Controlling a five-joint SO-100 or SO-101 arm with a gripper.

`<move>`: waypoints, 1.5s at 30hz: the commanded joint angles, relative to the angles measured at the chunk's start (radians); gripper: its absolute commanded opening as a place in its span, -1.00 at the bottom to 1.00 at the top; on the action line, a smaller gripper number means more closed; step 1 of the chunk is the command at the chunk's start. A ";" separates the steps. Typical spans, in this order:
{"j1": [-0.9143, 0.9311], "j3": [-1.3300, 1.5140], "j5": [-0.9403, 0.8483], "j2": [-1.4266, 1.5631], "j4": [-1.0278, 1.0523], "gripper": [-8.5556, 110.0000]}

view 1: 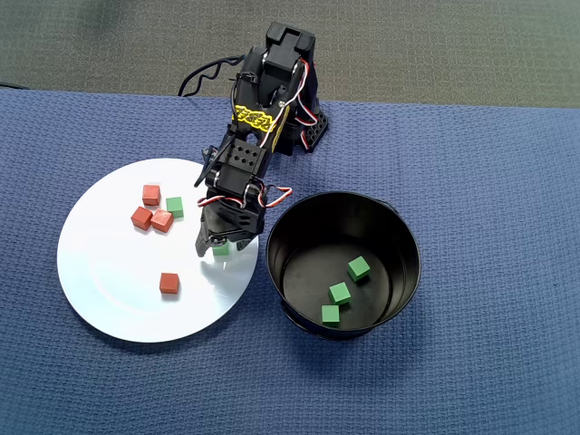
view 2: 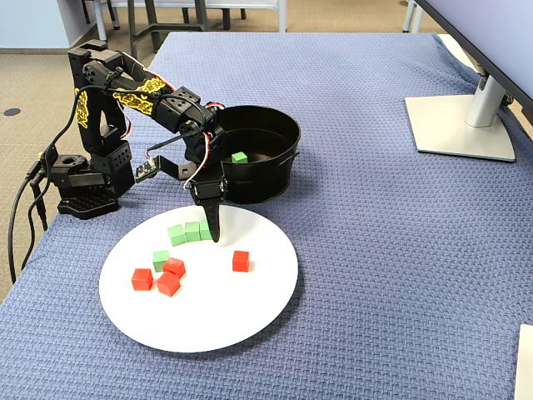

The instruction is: Pick up the green cubes from the white plate and place them in the black recipient

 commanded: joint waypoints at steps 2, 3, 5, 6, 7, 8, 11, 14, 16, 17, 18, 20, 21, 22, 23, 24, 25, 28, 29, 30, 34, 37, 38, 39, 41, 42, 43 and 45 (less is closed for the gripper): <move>-0.012 0.003 -0.012 0.003 0.002 -0.49; -0.012 0.009 -0.009 0.008 0.002 -0.47; -0.009 0.018 -0.009 0.014 0.002 -0.49; -0.003 0.021 -0.006 0.017 0.002 -0.49; 0.000 0.023 -0.005 0.020 0.002 -0.48; 0.002 0.028 -0.005 0.021 0.002 -0.47; 0.005 0.046 -0.002 0.035 0.003 -0.41; 0.009 0.060 0.002 0.049 0.002 -0.39; 0.009 0.067 0.002 0.054 -0.006 -0.40; 0.009 0.069 0.003 0.054 -0.006 -0.41; 0.012 0.072 0.005 0.057 -0.006 -0.41; 0.017 0.078 0.003 0.063 -0.003 -0.42; 0.018 0.081 0.003 0.064 -0.003 -0.42; 0.020 0.086 0.003 0.067 -0.003 -0.43; 0.020 0.087 0.003 0.071 -0.003 -0.43; 0.018 0.092 0.003 0.075 -0.003 -0.43; 0.018 0.097 0.002 0.080 -0.003 -0.44; 0.015 0.104 0.000 0.091 0.000 -0.46; 0.015 0.104 0.000 0.091 0.000 -0.46; 0.015 0.103 0.000 0.089 0.000 -0.46; 0.015 0.098 -0.002 0.084 0.000 -0.52; 0.017 0.094 -0.006 0.081 0.000 -0.64; 0.017 0.092 -0.008 0.080 0.000 -0.65; 0.017 0.091 -0.008 0.078 0.000 -0.66; 0.017 0.091 -0.009 0.078 0.000 -0.68; 0.017 0.091 -0.009 0.077 -0.003 -0.69; 0.017 0.091 -0.009 0.077 -0.008 -0.70; 0.017 0.091 -0.012 0.075 -0.009 -0.72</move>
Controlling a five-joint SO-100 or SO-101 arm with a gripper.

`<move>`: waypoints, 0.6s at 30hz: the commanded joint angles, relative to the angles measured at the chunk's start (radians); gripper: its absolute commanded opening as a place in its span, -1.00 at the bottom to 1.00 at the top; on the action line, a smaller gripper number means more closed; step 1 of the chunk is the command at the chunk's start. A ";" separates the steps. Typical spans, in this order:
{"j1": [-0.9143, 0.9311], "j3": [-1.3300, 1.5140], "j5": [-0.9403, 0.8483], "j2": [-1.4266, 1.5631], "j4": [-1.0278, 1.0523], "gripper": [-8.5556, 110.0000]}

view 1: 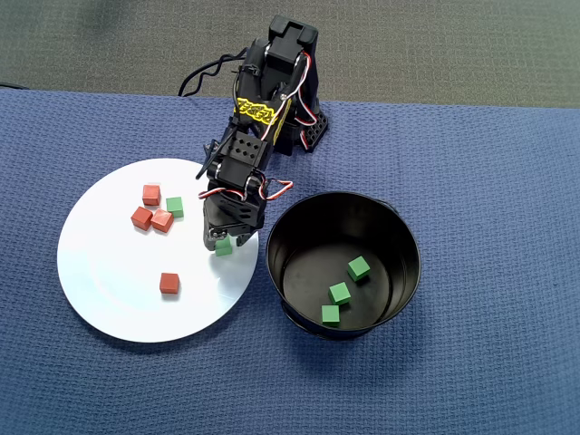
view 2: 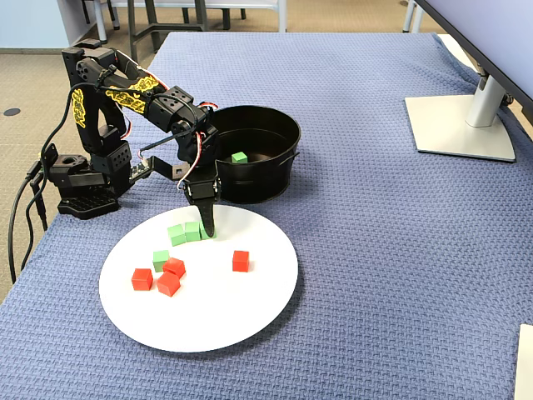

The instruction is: Pick up the green cubes from the white plate and place them in the black recipient

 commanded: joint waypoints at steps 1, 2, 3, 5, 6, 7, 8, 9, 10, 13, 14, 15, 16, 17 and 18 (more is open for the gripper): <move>0.005 -0.009 -0.012 0.005 -0.006 -0.73; 0.005 -0.009 -0.012 0.003 -0.006 -0.75; 0.005 -0.012 -0.014 0.003 -0.005 -0.76; 0.005 -0.015 -0.021 0.003 0.002 -0.78; 0.005 -0.018 -0.021 0.005 0.006 -0.80; 0.008 -0.025 -0.021 0.006 0.017 -0.82; 0.009 -0.034 -0.023 0.006 0.034 -0.83; 0.011 -0.048 -0.029 0.008 0.057 -0.86; 0.015 -0.066 -0.029 0.011 0.087 -0.86; 0.029 -0.150 -0.035 0.029 0.224 -0.86; 0.037 -0.183 -0.032 0.037 0.273 -0.86; 0.044 -0.215 -0.025 0.044 0.321 -0.86; 0.052 -0.252 -0.017 0.052 0.371 -0.86; 0.060 -0.288 -0.006 0.061 0.420 -0.86; 0.067 -0.322 0.006 0.074 0.463 -0.86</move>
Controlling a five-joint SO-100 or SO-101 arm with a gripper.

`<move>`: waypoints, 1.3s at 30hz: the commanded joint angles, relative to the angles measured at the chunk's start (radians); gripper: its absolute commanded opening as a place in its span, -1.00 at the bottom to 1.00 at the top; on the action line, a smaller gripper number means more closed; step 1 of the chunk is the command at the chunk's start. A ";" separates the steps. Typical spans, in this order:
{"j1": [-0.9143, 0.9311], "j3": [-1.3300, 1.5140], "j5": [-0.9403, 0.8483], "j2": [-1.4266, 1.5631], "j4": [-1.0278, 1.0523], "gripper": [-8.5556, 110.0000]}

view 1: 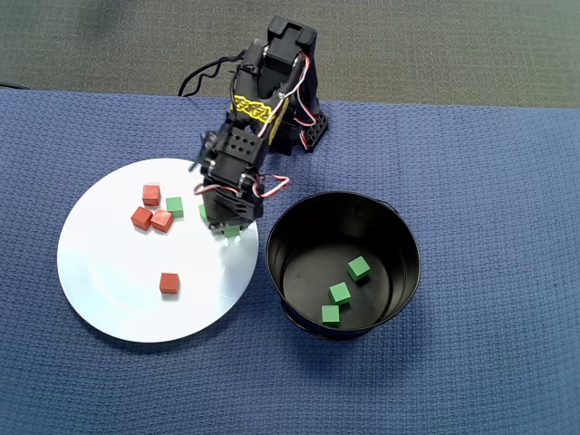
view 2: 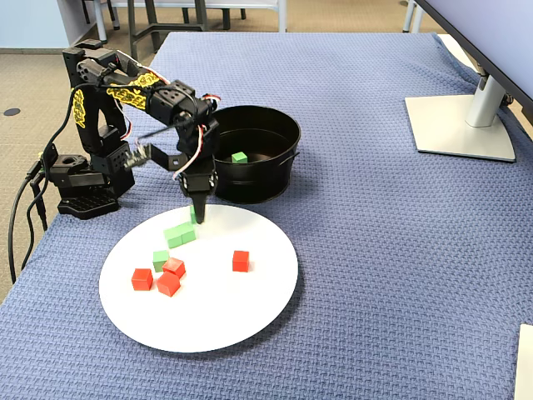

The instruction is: Pick up the green cubes from the white plate and place them in the black recipient

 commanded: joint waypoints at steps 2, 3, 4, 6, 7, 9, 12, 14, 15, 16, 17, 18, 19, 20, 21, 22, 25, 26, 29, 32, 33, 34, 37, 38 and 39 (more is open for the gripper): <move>0.038 -0.222 0.040 0.100 0.244 -0.86; 0.037 -0.264 0.044 0.107 0.291 -0.86; 0.029 -0.308 0.046 0.114 0.341 -0.86; -0.005 -0.402 0.048 0.120 0.437 -0.86; -0.032 -0.449 0.049 0.120 0.480 -0.86; -0.095 -0.541 0.067 0.126 0.541 -0.86; -0.221 -0.658 0.098 0.123 0.548 -0.86; -0.310 -0.723 0.112 0.109 0.523 -0.86; -0.356 -0.752 0.112 0.098 0.511 -0.86; -0.399 -0.779 0.114 0.089 0.500 -0.86; -0.442 -0.796 0.114 0.081 0.479 -0.86; -0.480 -0.801 0.114 0.074 0.449 -0.86; -0.515 -0.799 0.110 0.066 0.416 -0.86; -0.546 -0.795 0.109 0.055 0.387 -0.86; -0.574 -0.787 0.101 0.043 0.357 -0.86; -0.600 -0.772 0.087 0.032 0.324 -0.85; -0.660 -0.703 0.057 0.000 0.239 -0.31; -0.669 -0.689 0.051 -0.020 0.225 -0.25; -0.664 -0.641 0.015 -0.066 0.163 -0.20; -0.607 -0.586 -0.012 -0.051 0.083 -0.20; -0.584 -0.578 -0.020 -0.034 0.072 -0.21; -0.557 -0.578 -0.026 -0.011 0.071 -0.22; -0.477 -0.640 -0.075 0.064 0.156 -0.25; -0.446 -0.663 -0.092 0.087 0.204 -0.27; -0.417 -0.675 -0.107 0.110 0.242 -0.29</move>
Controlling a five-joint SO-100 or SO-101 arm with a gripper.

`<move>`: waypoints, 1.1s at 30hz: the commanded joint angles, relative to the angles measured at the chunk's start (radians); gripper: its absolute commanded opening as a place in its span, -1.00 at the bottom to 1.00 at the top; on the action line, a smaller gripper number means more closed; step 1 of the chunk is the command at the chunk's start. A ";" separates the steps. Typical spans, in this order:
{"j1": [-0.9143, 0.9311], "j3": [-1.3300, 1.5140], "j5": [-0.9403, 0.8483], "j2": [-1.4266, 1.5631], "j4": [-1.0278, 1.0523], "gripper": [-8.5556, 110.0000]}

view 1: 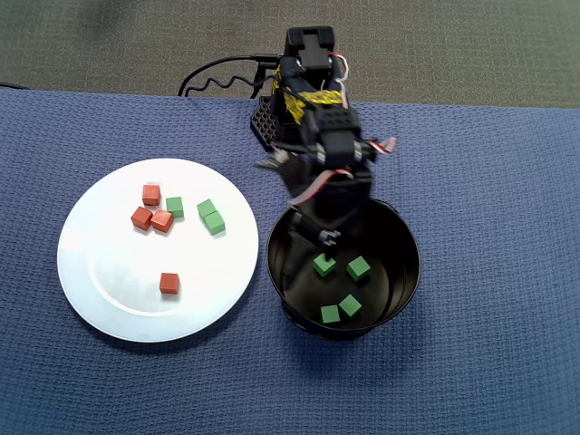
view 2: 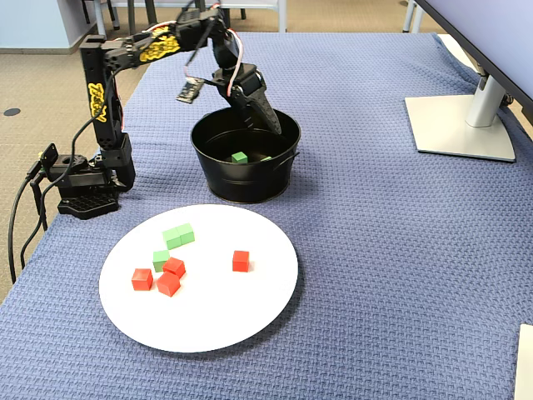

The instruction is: Pick up the green cubes from the white plate and place them in the black recipient

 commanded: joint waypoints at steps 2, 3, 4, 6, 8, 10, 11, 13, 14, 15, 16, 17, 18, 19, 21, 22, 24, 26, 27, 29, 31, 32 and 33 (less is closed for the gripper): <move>0.155 -0.087 -0.069 0.156 0.147 -0.33; 0.186 -0.086 -0.080 0.173 0.173 -0.36; 0.218 -0.075 -0.087 0.193 0.196 -0.36; 0.273 -0.029 -0.118 0.244 0.230 -0.35; 0.325 0.038 -0.160 0.279 0.247 -0.32; 0.370 0.124 -0.199 0.305 0.236 -0.32; 0.393 0.167 -0.216 0.316 0.219 -0.32; 0.436 0.238 -0.236 0.324 0.183 -0.34; 0.451 0.262 -0.245 0.324 0.176 -0.34; 0.463 0.282 -0.252 0.319 0.179 -0.34; 0.472 0.304 -0.253 0.313 0.186 -0.32; 0.479 0.334 -0.259 0.307 0.186 -0.30; 0.483 0.368 -0.261 0.301 0.176 -0.30; 0.489 0.403 -0.252 0.295 0.152 -0.30; 0.499 0.462 -0.238 0.282 0.092 -0.31; 0.503 0.482 -0.232 0.275 0.066 -0.31; 0.505 0.514 -0.221 0.255 0.023 -0.31; 0.502 0.557 -0.219 0.247 -0.031 -0.32; 0.503 0.577 -0.229 0.247 -0.054 -0.32; 0.509 0.604 -0.245 0.235 -0.086 -0.31; 0.520 0.614 -0.252 0.196 -0.104 -0.31; 0.523 0.617 -0.256 0.178 -0.110 -0.30; 0.525 0.618 -0.261 0.164 -0.112 -0.30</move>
